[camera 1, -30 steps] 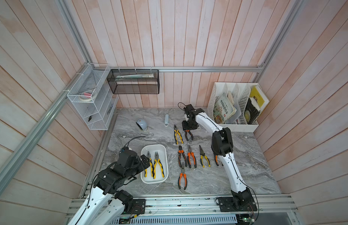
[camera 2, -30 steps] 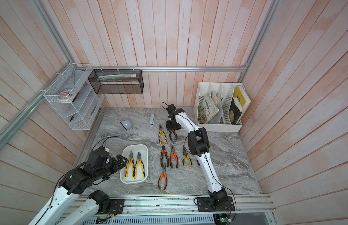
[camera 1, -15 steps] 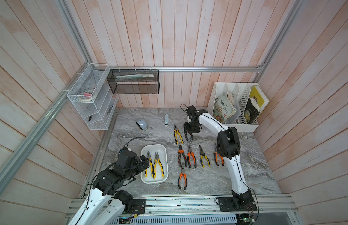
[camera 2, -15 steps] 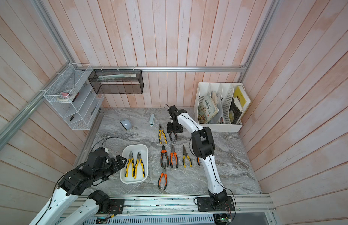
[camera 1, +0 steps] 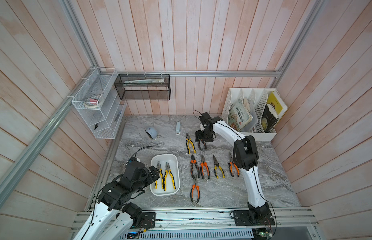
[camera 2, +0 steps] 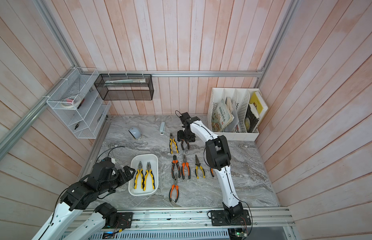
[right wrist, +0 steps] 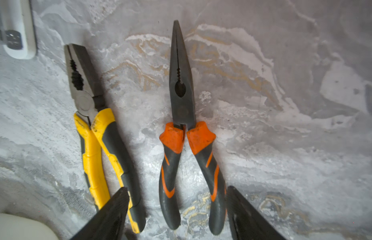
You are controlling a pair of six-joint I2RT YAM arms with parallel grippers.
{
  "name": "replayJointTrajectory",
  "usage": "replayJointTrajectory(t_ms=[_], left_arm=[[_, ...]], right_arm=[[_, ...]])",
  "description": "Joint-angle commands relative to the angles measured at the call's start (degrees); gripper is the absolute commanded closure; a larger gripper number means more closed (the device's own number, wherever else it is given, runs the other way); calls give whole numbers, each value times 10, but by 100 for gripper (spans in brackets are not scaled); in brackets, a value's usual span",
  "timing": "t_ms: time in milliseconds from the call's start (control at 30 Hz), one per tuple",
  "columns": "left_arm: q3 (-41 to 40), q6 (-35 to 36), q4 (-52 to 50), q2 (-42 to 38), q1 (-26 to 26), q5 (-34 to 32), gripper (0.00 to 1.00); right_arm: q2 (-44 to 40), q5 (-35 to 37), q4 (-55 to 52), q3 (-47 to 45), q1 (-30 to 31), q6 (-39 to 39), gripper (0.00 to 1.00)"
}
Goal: Take the pliers out of the storage box
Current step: Place the pliers at the center of the board.
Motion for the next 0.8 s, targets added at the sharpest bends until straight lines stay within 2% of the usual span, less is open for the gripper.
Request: replayJointTrajectory(t_ms=[0,533,767], left_arm=[[-12,5,-7,-5,3,2,0],[-27,-2,-4,-10,3,6,0],[-29,0,-9,-14,3,4,0]], right_arm=[[15,3,-17,4,5,6,24],[-3,-6,20,-65,16,32,30],[-26,22,10,-67,18,31,27]])
